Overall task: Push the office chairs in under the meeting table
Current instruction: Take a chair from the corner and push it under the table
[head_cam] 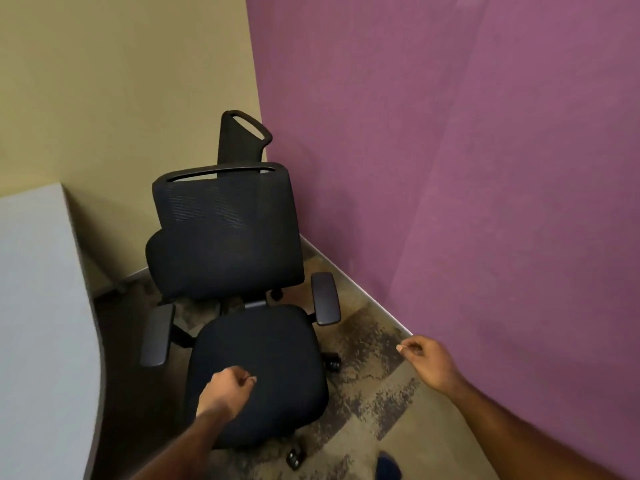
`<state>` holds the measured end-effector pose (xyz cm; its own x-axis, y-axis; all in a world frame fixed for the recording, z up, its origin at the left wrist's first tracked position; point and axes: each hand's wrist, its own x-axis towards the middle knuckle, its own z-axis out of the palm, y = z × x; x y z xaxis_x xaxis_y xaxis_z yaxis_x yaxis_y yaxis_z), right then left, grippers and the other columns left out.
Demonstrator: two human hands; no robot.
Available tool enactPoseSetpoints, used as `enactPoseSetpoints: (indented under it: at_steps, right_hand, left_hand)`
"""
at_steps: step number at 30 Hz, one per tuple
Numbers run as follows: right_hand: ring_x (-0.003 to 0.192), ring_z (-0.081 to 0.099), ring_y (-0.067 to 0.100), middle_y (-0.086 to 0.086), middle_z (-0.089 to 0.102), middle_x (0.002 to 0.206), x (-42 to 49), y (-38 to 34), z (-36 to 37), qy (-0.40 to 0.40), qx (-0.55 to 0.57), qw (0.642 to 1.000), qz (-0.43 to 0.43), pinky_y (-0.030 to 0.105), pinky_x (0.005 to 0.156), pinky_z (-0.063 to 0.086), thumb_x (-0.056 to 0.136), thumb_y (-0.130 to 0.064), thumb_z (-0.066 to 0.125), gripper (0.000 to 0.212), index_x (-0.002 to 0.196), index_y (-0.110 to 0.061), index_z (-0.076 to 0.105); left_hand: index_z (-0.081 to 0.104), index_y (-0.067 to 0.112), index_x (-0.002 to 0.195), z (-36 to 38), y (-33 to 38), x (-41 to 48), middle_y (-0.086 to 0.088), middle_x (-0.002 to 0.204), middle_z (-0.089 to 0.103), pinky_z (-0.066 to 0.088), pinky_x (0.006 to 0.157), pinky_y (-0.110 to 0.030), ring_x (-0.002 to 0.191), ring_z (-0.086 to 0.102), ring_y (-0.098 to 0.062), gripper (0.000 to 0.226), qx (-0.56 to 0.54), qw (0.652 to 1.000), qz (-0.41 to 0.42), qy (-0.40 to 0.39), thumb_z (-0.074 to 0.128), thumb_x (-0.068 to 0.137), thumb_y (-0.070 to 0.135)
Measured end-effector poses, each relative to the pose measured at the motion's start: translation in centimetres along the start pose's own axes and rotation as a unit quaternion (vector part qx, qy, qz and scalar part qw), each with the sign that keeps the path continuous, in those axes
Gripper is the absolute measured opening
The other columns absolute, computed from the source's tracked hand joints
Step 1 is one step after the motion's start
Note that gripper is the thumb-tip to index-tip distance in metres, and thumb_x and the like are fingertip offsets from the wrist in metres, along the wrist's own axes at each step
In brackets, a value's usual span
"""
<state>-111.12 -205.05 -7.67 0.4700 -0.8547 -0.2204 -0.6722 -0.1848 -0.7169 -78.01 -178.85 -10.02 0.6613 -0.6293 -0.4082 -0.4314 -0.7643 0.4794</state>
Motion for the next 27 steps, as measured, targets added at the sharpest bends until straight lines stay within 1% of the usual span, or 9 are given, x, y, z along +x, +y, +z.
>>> enactPoseSetpoints:
  at_steps: [2, 4, 6, 10, 12, 16, 21, 24, 27]
  right_hand:
    - [0.081, 0.068, 0.007, -0.008, 0.074, 0.084, 3.9, 0.0, -1.0, -0.011, 0.011, 1.000, -0.011, 0.027, 0.077, 0.052, 0.088, -0.027, 0.076, 0.006, 0.090, -0.022, 0.074]
    - [0.080, 0.069, 0.008, -0.009, 0.073, 0.082, 7.6, -0.1, -2.2, -0.032, 0.007, 0.999, -0.026, 0.023, 0.074, 0.050, 0.088, -0.025, 0.077, 0.004, 0.086, -0.024, 0.073]
    - [0.080, 0.070, 0.010, -0.010, 0.073, 0.080, 11.5, -0.4, -3.5, -0.050, -0.004, 0.998, -0.038, 0.021, 0.072, 0.049, 0.087, -0.025, 0.077, 0.008, 0.082, -0.026, 0.071]
    - [0.083, 0.072, 0.020, 0.003, 0.077, 0.084, 18.7, -1.9, -5.3, -0.070, 0.005, 0.996, -0.051, 0.033, 0.082, 0.054, 0.087, -0.016, 0.076, 0.003, 0.085, -0.014, 0.076]
    - [0.083, 0.072, 0.022, 0.005, 0.076, 0.084, 21.6, -2.9, -5.3, -0.082, 0.011, 0.995, -0.058, 0.034, 0.084, 0.054, 0.086, -0.015, 0.077, 0.002, 0.085, -0.013, 0.076]
    - [0.082, 0.071, 0.020, 0.002, 0.075, 0.082, 26.3, -4.9, -4.2, -0.122, 0.004, 0.989, -0.081, 0.032, 0.081, 0.052, 0.087, -0.018, 0.077, 0.006, 0.082, -0.016, 0.073]
    - [0.082, 0.072, 0.020, 0.003, 0.076, 0.081, 32.6, -8.1, -3.8, -0.143, -0.021, 0.983, -0.117, 0.033, 0.080, 0.054, 0.087, -0.018, 0.077, 0.008, 0.081, -0.016, 0.072]
    - [0.081, 0.072, 0.017, 0.000, 0.076, 0.081, 36.8, -10.5, -4.8, -0.142, -0.039, 0.979, -0.141, 0.034, 0.079, 0.054, 0.087, -0.020, 0.077, 0.009, 0.080, -0.019, 0.071]
    - [0.078, 0.069, 0.015, -0.003, 0.074, 0.078, 41.7, -13.5, -5.6, -0.117, -0.027, 0.981, -0.155, 0.028, 0.075, 0.050, 0.087, -0.018, 0.077, 0.013, 0.078, -0.024, 0.070]
  left_hand:
    - [0.069, 0.032, 0.092, 0.3, 1.9, 1.6, 0.010, 0.083, 0.068, 0.055, 0.074, -0.033, 0.077, 0.064, -0.009, 0.015, -0.005, 1.000, -0.016, 0.010, 0.061, 0.094, 0.045]
    - [0.069, 0.032, 0.094, 0.5, 4.1, 3.2, 0.009, 0.088, 0.070, 0.056, 0.076, -0.034, 0.080, 0.065, -0.012, 0.017, -0.010, 0.999, -0.037, 0.020, 0.061, 0.093, 0.047]
    - [0.069, 0.032, 0.097, 0.6, 6.6, 4.7, 0.006, 0.093, 0.070, 0.054, 0.077, -0.034, 0.085, 0.066, -0.015, 0.018, -0.023, 0.997, -0.062, 0.039, 0.061, 0.092, 0.048]
    - [0.070, 0.030, 0.100, 1.0, 10.9, 7.4, 0.005, 0.093, 0.069, 0.057, 0.081, -0.036, 0.089, 0.067, -0.017, 0.019, -0.092, 0.989, -0.094, 0.066, 0.064, 0.093, 0.046]
    - [0.070, 0.031, 0.100, 1.4, 12.3, 8.4, 0.007, 0.094, 0.070, 0.057, 0.083, -0.036, 0.090, 0.067, -0.015, 0.019, -0.106, 0.986, -0.105, 0.072, 0.064, 0.092, 0.047]
    - [0.069, 0.034, 0.101, 1.5, 13.6, 11.2, 0.009, 0.096, 0.070, 0.057, 0.086, -0.037, 0.092, 0.067, -0.013, 0.016, -0.128, 0.981, -0.126, 0.077, 0.064, 0.093, 0.047]
    - [0.065, 0.033, 0.097, 1.1, 13.9, 16.7, 0.006, 0.097, 0.070, 0.057, 0.084, -0.036, 0.090, 0.066, -0.012, 0.013, -0.161, 0.970, -0.156, 0.092, 0.065, 0.093, 0.046]
    - [0.068, 0.029, 0.102, 0.5, 14.5, 19.8, 0.003, 0.100, 0.071, 0.056, 0.086, -0.034, 0.097, 0.068, -0.017, 0.021, -0.197, 0.959, -0.175, 0.101, 0.069, 0.090, 0.046]
    - [0.068, 0.024, 0.115, -0.5, 15.5, 22.7, 0.000, 0.111, 0.071, 0.052, 0.090, -0.033, 0.106, 0.066, -0.020, 0.035, -0.206, 0.956, -0.186, 0.098, 0.069, 0.089, 0.047]
